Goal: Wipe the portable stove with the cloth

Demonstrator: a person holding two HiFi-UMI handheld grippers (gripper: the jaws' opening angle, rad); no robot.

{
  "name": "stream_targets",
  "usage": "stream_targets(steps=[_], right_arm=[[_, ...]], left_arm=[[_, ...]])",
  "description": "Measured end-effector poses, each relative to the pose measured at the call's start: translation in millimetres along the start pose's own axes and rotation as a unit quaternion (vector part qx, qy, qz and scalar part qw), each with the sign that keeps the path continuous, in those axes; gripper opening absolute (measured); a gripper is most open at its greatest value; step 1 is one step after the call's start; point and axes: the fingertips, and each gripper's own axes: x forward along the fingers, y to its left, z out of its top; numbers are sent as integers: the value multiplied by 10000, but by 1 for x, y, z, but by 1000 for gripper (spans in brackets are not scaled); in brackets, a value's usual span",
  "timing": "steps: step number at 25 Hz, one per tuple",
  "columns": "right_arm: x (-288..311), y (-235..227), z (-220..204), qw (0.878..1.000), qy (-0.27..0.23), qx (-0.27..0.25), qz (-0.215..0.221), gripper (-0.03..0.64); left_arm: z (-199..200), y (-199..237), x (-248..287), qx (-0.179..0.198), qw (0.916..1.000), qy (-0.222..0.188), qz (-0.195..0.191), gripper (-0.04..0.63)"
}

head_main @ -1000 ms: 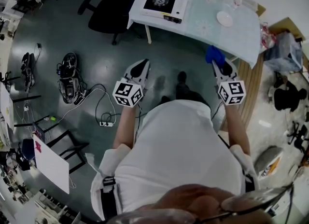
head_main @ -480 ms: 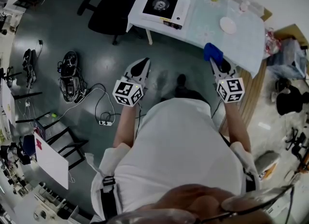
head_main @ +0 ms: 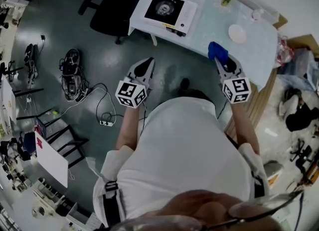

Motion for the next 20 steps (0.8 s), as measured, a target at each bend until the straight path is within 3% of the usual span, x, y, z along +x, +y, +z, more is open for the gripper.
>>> stream_targets(steps=[9,20], right_arm=[[44,-50,-13,9994,150,92,301,123],[75,-79,-25,9987,223,166,422,123]], left_arm=[[-1,3,59,-19,9997,145,194,34],[-2,7,99,-25,9993,308,221,34]])
